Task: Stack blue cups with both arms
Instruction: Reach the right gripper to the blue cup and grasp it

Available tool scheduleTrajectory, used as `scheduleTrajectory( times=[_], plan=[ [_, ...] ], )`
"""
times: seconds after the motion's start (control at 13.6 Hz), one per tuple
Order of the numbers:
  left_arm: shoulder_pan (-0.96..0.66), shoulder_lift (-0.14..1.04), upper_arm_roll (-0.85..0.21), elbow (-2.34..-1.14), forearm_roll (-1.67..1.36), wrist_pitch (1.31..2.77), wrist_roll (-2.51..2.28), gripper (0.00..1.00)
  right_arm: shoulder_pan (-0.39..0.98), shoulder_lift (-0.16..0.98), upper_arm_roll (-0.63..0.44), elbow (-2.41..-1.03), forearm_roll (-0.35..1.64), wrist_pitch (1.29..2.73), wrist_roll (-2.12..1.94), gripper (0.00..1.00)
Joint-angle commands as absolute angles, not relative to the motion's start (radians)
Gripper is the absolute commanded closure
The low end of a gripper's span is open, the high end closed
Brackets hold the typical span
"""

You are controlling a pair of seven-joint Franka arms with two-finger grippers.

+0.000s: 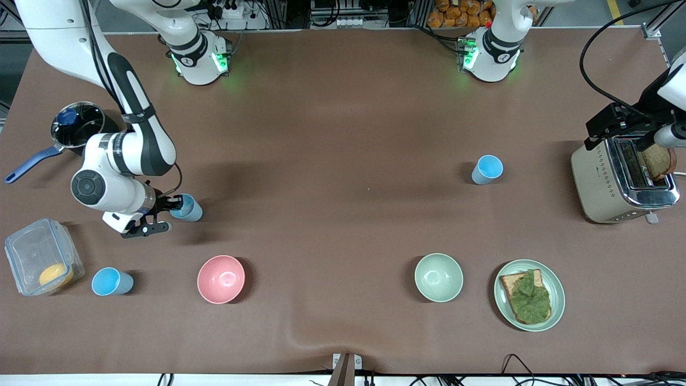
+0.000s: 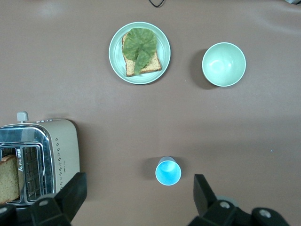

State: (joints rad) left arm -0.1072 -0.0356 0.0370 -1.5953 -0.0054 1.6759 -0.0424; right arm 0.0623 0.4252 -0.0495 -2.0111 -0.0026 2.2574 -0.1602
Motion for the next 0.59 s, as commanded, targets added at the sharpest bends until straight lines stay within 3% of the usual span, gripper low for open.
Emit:
scheduleTrajectory(
  times=[0.0,0.52],
  plan=[
    [-0.106,-0.029,0.035,-1.578,0.002,1.675,-0.043,0.0,0.061,0.426,-0.043,-1.98,-0.009,2.229,-0.163,1.0],
    [-0.107,-0.02,0.035,-1.58,0.002,1.675,-0.043,0.0,0.208,0.423,-0.04,-1.809,0.158,1.971,0.002,1.0]
  ],
)
